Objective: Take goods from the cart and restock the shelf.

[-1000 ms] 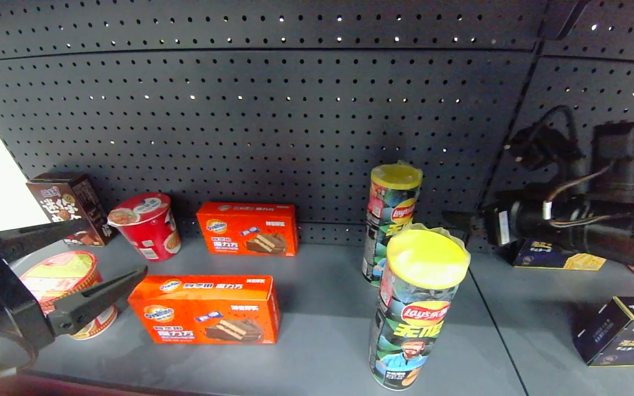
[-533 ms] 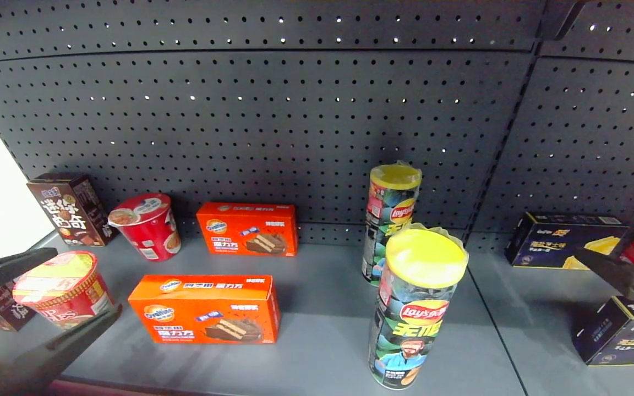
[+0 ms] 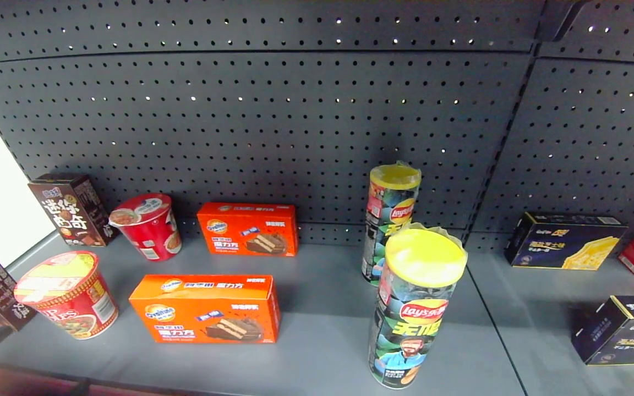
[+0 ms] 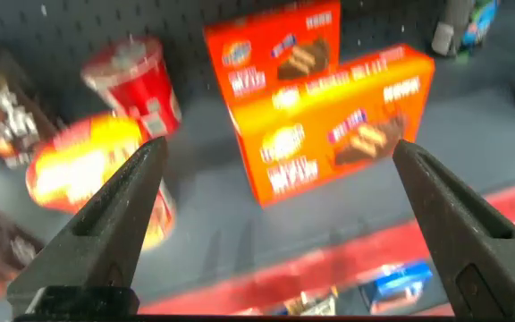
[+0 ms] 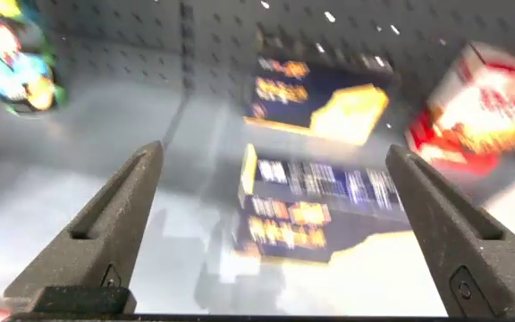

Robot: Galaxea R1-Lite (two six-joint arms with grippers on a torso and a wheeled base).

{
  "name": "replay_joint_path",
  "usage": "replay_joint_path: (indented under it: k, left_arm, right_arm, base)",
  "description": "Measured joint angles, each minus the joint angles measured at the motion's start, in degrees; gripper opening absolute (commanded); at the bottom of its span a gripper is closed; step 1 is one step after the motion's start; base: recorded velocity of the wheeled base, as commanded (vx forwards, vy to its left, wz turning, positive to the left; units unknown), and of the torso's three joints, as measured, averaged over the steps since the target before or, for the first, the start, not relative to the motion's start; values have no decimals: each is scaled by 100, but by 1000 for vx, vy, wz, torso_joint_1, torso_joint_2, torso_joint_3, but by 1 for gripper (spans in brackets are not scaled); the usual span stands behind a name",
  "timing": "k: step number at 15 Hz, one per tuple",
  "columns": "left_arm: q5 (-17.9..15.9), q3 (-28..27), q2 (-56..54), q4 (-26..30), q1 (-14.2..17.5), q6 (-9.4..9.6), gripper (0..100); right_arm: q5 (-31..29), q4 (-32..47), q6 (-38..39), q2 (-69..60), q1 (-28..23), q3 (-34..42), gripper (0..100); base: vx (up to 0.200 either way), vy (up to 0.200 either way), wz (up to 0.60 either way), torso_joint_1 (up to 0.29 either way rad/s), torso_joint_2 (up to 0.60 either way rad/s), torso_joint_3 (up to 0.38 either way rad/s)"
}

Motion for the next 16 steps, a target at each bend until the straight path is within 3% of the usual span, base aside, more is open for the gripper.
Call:
replay_joint_path:
  k: [5, 7, 10, 14, 15, 16]
  left_arm:
    - [79, 282, -1178, 1273, 0, 27, 100]
    - [330, 297, -1585, 1659, 6, 35, 100]
    - [703, 319, -2213, 2274, 11, 57, 100]
    - [695, 408, -2850, 2640, -16, 140, 100]
    - [697, 411, -2900, 2649, -63, 40, 100]
    - [700, 413, -2929, 2656, -123, -187, 100]
  right_arm:
    - [-49, 30, 13, -1175, -474, 909, 100]
    - [-65, 67, 49, -1412, -523, 1152, 100]
    - [-46, 830, 194, -2013, -542, 1345, 100]
    - [811, 1241, 293, -2723, -521, 1378, 100]
    - [1017, 1265, 297, -2784, -521, 1378, 100]
    - [1182, 1307, 299, -2826, -521, 1379, 100]
  base:
    - [0, 0, 0, 0, 0, 0]
    - [0, 0, 0, 0, 0, 0]
    - [0, 0, 0, 0, 0, 0]
    - [0, 0, 0, 0, 0, 0]
    - [0, 0, 0, 0, 0, 0]
    - [0, 0, 0, 0, 0, 0]
